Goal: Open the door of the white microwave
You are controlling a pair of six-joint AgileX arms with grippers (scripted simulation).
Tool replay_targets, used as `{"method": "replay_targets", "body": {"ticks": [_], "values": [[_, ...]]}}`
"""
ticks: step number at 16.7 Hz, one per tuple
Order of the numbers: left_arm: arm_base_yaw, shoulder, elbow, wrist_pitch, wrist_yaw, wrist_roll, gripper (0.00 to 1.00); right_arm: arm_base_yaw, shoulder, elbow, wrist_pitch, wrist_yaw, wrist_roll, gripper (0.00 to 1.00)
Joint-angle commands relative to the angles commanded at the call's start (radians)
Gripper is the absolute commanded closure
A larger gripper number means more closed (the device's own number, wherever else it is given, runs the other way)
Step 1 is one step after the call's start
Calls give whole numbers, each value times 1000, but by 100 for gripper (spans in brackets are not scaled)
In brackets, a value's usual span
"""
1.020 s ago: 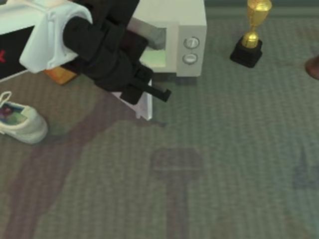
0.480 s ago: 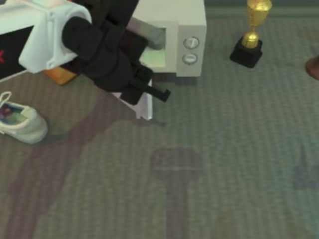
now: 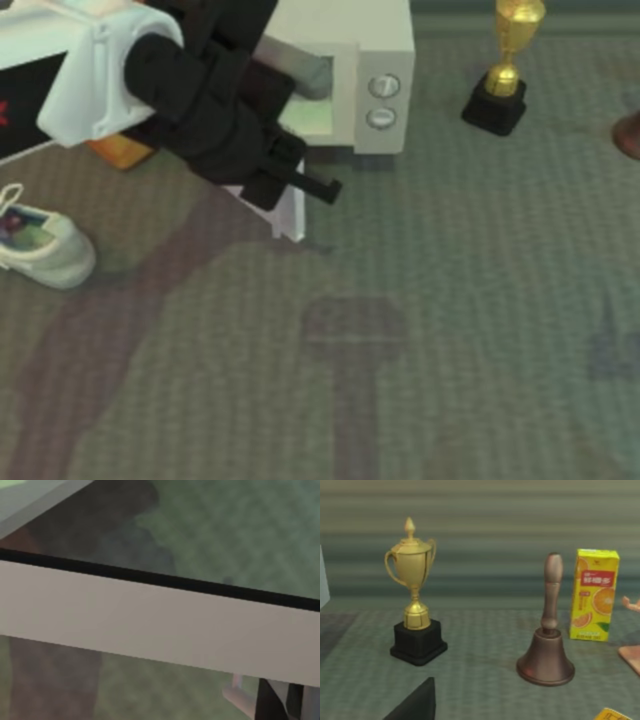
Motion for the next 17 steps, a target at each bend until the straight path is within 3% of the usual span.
{"method": "replay_targets", "body": {"ticks": [5,12,17], "values": [[1,-4,-8,1,14,12,100,0,0,0,0,0,0,0],[58,-61,-68,-7,90,156,100,0,0,0,0,0,0,0],[59,-62,-68,-7,91,158,100,0,0,0,0,0,0,0]]}}
